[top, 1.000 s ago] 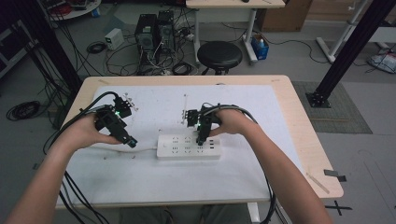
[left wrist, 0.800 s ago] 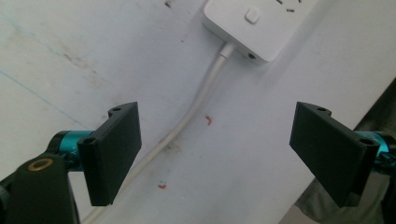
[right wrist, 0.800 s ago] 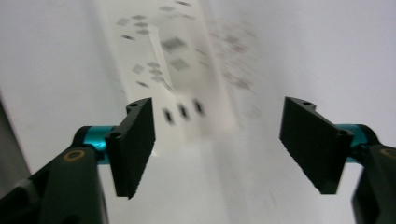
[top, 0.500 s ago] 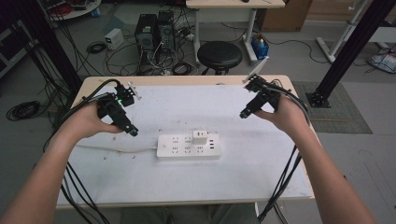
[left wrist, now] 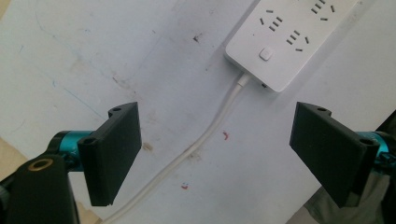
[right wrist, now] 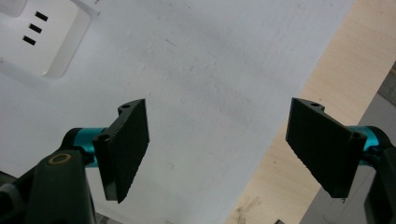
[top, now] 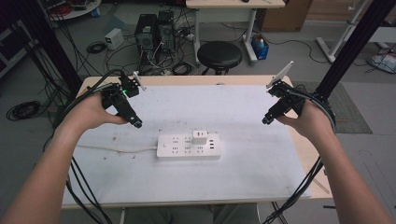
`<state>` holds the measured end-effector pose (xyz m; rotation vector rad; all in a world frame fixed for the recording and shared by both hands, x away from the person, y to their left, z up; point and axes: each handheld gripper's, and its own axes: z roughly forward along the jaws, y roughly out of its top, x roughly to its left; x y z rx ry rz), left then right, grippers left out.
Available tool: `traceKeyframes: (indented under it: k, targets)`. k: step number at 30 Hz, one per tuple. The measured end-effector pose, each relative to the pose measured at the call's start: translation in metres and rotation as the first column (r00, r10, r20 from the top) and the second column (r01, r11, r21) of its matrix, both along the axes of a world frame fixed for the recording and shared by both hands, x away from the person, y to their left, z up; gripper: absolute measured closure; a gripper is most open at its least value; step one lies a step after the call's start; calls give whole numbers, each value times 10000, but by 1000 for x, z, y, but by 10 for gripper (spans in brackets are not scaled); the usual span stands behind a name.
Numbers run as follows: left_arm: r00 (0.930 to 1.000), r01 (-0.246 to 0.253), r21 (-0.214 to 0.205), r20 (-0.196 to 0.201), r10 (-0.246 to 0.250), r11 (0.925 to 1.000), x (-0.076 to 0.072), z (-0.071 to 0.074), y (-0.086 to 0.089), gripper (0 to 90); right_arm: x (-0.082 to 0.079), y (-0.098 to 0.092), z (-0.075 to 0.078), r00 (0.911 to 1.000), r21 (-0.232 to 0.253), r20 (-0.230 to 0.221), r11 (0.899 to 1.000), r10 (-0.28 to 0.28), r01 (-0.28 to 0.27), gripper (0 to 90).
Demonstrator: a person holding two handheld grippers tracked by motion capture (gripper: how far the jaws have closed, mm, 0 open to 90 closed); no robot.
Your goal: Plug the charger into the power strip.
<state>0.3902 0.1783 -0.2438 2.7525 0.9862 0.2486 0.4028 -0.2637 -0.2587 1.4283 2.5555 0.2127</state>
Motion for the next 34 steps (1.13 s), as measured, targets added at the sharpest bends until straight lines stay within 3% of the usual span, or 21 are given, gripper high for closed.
traceKeyframes:
  k: [34]
  targets:
    - [9998,-2,-23,223,2,10000,3,-2,-7,167,4,-3,-5,9999,110,56,9999,89,-89,210]
